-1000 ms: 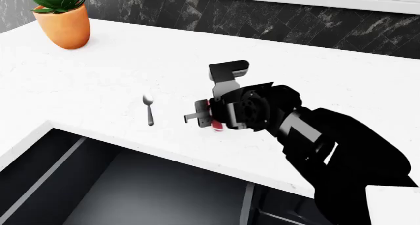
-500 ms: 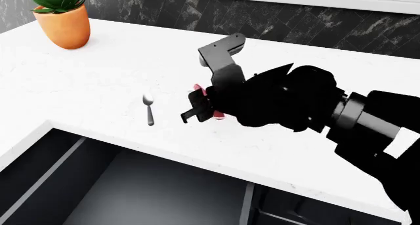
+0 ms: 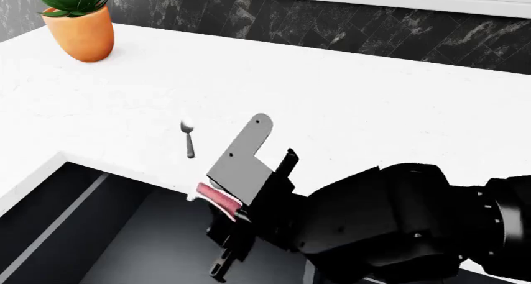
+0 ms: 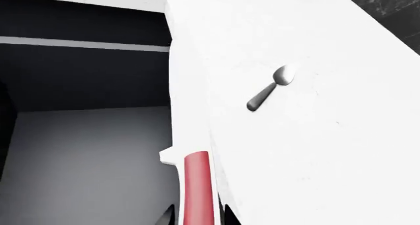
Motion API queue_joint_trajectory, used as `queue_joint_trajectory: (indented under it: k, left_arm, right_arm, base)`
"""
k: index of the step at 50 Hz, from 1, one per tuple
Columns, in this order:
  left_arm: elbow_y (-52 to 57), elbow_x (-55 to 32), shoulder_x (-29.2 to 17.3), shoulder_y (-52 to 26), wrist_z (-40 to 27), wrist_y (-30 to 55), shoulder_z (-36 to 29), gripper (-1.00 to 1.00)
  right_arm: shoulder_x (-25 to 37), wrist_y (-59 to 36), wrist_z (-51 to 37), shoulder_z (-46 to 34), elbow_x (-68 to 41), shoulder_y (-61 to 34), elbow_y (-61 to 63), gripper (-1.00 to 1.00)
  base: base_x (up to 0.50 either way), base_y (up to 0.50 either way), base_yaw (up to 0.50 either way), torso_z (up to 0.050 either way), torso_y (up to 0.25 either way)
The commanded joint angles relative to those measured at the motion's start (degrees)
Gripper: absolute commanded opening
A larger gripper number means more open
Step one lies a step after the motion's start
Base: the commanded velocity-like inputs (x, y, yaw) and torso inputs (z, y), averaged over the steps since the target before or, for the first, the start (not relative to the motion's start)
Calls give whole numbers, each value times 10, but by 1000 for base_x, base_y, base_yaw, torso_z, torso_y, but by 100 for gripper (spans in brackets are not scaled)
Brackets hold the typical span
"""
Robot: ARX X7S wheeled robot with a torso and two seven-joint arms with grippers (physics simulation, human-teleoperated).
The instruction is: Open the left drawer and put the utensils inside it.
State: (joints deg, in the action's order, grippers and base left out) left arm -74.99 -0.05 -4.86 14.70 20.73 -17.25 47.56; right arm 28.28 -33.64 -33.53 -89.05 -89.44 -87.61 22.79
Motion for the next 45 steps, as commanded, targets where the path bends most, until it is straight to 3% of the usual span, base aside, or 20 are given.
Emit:
queue_joint_trajectory:
  k: [1, 16, 29, 45]
  left_arm:
    - [0, 0, 0, 0, -1, 1, 0, 100]
    - [0, 0, 0, -1, -2, 3, -3, 100]
    - [0, 1, 1, 0, -3, 5, -7, 100]
    - [0, 0, 1, -1, -4, 4, -9, 100]
  right_arm:
    - [-43, -16, -3, -47, 57, 48, 15, -100]
    - [-136, -42, -16, -108, 103, 109, -48, -100]
    - [-222, 3, 87, -139, 164, 203, -324, -100]
    - [-263, -7, 109, -160, 183, 242, -385, -100]
  base:
    - [0, 0, 0, 0, 0]
    - [0, 0, 0, 0, 0]
    - [0, 0, 0, 0, 0]
    - [0, 0, 0, 0, 0]
